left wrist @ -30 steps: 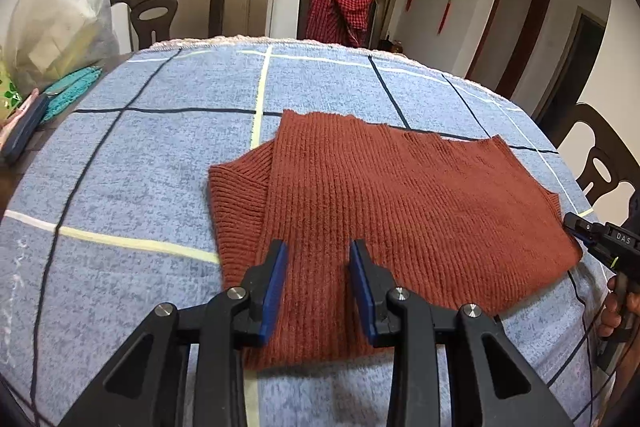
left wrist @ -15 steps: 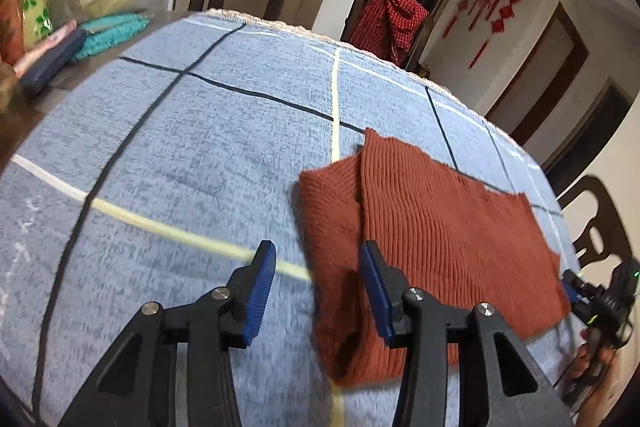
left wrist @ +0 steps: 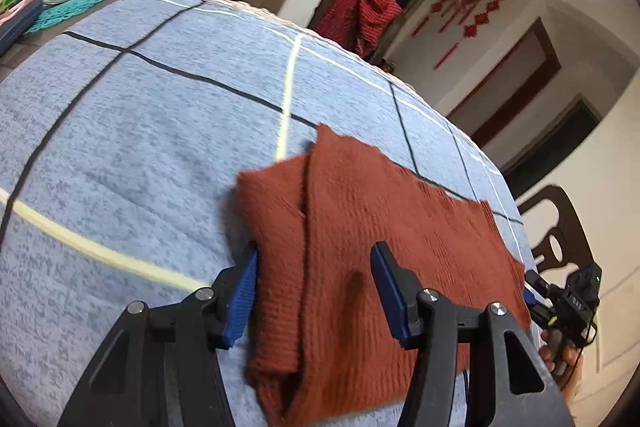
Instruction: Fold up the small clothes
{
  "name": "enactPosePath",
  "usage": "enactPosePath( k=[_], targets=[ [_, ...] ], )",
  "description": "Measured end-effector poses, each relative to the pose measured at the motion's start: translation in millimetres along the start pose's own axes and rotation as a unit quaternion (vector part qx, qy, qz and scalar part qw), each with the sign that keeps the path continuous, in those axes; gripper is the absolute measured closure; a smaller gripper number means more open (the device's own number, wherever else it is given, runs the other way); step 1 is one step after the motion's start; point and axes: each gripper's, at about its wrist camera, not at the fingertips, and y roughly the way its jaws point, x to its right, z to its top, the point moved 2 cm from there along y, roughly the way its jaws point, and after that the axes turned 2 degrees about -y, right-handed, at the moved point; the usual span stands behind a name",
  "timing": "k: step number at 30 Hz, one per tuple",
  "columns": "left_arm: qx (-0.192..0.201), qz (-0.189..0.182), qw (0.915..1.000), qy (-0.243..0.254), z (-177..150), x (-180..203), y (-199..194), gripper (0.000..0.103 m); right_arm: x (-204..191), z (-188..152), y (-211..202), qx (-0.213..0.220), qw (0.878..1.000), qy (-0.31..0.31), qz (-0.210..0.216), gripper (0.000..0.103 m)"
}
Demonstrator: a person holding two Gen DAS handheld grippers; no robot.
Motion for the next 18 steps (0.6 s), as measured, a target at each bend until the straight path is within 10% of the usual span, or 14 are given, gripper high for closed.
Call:
enactPosePath(
  k=[10,18],
  targets=[
    [-0.007,-0.021,0.9997,0.005,-4.0,11.9,4.0,0.046,-10.5,-4.3,9.4,-0.02,1.0,-0.015,0.005,0.054],
    [-0.011,0.002,0.9997,0.023,-5.8,19.9,10.7,0.081,-14.9,-3.0,16.3,-0.029,0.999,-0.034,-0.02,0.086]
  ],
)
